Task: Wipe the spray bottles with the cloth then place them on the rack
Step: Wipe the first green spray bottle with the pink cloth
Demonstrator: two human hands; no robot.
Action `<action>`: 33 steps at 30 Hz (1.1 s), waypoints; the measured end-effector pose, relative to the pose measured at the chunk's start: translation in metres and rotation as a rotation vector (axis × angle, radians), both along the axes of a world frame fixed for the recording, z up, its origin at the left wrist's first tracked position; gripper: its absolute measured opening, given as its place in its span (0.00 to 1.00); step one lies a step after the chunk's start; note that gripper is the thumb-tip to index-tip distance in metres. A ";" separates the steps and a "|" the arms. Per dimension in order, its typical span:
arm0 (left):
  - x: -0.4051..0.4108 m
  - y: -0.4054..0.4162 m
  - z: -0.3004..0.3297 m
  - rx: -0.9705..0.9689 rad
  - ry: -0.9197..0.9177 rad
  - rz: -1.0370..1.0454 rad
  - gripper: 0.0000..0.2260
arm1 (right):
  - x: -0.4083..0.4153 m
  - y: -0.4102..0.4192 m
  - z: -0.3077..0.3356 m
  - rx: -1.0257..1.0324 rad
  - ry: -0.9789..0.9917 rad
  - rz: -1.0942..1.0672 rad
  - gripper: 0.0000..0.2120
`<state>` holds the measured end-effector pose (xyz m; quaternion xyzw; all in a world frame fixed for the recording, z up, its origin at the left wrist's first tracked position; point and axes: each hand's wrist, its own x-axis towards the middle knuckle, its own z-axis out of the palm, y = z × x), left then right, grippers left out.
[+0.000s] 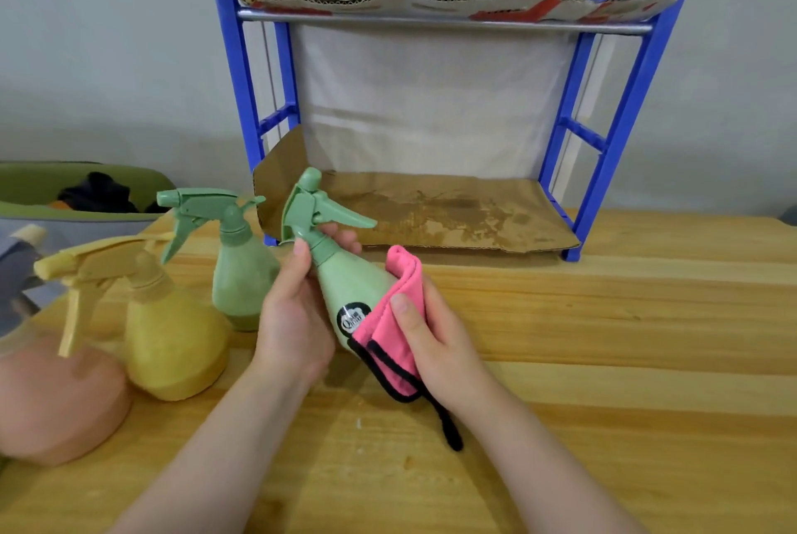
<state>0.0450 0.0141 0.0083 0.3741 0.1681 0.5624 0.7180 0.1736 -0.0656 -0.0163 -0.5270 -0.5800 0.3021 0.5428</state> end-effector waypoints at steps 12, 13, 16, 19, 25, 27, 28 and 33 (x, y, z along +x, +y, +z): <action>0.006 -0.023 -0.003 0.337 0.370 -0.242 0.16 | 0.005 -0.012 0.020 0.001 -0.290 -0.078 0.24; 0.006 -0.023 -0.003 0.353 0.385 -0.239 0.16 | 0.004 -0.012 0.021 -0.004 -0.279 -0.084 0.25; 0.007 -0.023 -0.004 0.374 0.390 -0.233 0.16 | 0.001 -0.012 0.021 0.004 -0.261 -0.112 0.21; 0.008 -0.021 -0.004 0.325 0.302 -0.223 0.19 | 0.001 -0.013 0.026 -0.054 -0.176 -0.146 0.04; 0.011 -0.020 -0.003 0.382 0.370 -0.106 0.16 | 0.006 -0.009 0.026 0.129 -0.340 -0.417 0.16; 0.015 -0.027 -0.004 0.421 0.405 -0.122 0.14 | 0.004 -0.007 0.022 0.186 -0.509 -0.478 0.22; 0.018 -0.031 -0.005 0.433 0.409 -0.117 0.14 | 0.003 -0.007 0.022 0.200 -0.578 -0.497 0.22; 0.025 -0.038 -0.003 0.298 0.324 -0.076 0.12 | 0.000 -0.006 0.018 0.222 -0.710 -0.488 0.23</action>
